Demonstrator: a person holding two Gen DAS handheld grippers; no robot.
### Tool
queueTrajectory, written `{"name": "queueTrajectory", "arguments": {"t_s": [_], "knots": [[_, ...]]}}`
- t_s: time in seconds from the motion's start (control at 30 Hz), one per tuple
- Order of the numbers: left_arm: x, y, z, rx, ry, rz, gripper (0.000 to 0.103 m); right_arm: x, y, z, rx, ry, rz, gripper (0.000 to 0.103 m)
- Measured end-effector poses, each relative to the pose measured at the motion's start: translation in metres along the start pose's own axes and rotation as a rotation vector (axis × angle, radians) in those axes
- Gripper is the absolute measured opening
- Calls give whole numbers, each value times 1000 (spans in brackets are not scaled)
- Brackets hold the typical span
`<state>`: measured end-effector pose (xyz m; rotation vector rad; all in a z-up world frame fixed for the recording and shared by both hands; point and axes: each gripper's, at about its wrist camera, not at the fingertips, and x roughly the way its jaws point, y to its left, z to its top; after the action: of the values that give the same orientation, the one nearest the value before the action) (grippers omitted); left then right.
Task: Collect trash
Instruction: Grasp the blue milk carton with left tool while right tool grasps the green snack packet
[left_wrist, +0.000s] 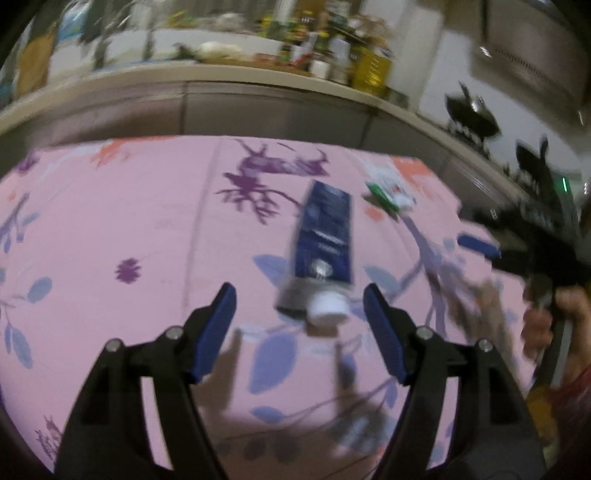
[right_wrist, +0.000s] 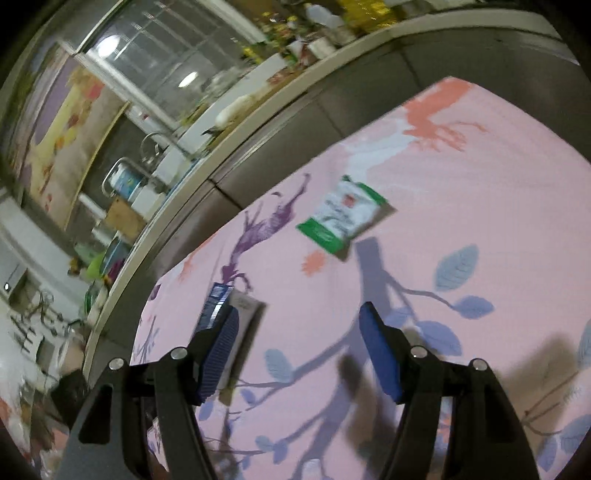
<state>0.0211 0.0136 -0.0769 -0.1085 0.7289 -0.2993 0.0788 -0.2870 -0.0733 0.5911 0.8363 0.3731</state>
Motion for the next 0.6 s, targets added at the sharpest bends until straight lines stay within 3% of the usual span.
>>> {"name": "queueTrajectory", "arguments": {"t_s": [0.07,0.17,0.23,0.43,0.6], "knots": [[10,-16,-3,63,25,28,59,4,-8,-3,22,7,3,66],[20,-19,-1,58,51,22,51,7,-9,-3,23,9,10,66],[25,-19,0,43,66,22,34,6,-11,-4,14,10,11,66],[28,-7,1,9,66,-17,25,8,-7,5,-3,8,-3,66],[18,7,2,-20,52,-36,23,14,-12,34,-29,-70,-102,66]]}}
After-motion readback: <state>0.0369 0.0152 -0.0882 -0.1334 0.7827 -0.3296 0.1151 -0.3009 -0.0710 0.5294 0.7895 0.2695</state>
